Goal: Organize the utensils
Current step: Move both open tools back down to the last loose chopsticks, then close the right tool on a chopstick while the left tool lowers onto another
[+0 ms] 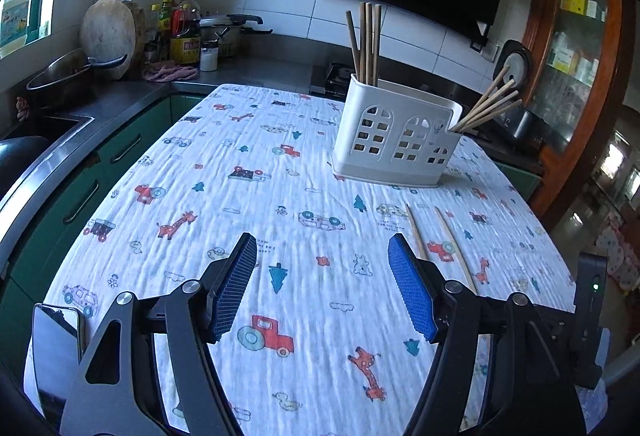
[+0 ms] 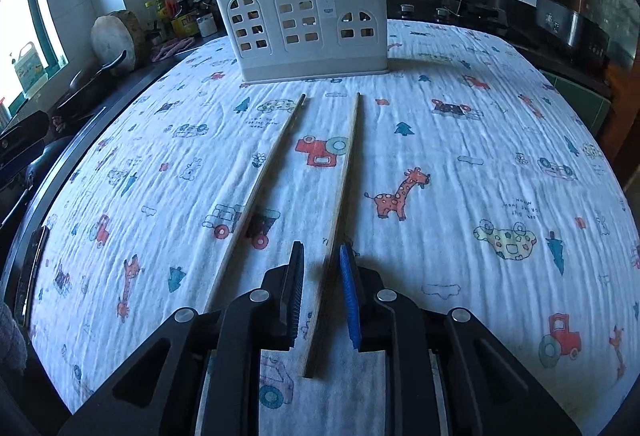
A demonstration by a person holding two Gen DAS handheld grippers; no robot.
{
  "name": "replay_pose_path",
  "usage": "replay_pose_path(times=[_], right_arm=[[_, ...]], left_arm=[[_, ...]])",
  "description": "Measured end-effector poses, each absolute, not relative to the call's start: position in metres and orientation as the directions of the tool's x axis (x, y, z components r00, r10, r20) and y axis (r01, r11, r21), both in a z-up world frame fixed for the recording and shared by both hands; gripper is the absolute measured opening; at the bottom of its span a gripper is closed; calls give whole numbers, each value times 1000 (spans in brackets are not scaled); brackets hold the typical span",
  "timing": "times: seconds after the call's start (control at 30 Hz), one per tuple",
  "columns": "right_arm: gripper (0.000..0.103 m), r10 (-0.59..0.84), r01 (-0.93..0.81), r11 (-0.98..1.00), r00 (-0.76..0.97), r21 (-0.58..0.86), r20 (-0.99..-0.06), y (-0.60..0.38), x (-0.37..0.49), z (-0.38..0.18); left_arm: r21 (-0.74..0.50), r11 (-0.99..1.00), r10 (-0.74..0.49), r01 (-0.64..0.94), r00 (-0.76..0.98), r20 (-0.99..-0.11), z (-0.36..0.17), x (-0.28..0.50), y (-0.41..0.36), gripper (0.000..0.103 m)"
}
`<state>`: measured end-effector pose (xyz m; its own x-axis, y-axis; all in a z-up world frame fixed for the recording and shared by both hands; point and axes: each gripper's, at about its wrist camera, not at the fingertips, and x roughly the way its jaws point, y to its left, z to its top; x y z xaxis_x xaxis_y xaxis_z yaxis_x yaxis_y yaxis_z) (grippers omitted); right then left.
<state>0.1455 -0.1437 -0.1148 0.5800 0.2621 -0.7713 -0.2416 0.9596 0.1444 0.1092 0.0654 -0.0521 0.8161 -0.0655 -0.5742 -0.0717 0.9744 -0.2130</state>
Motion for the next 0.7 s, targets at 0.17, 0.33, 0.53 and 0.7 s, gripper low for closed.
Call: replay_pose_path(times=[0.17, 0.33, 0.53, 0.7], right_arm=[[13, 228, -235, 966, 593, 105, -772, -140, 146, -115], [9, 179, -230, 972, 608, 45, -774, -133, 144, -115], [8, 171, -223, 974, 626, 35, -761, -136, 141, -111], [7, 175, -220, 975, 659, 35, -731, -147, 134, -96]], left_arm=[[-217, 974, -75, -67, 807, -585, -58, 111, 62, 68], [-220, 974, -95, -48, 798, -595, -63, 111, 54, 68], [-218, 976, -132, -7, 778, -614, -70, 112, 35, 68], [-222, 974, -177, 42, 754, -633, -77, 114, 14, 68]])
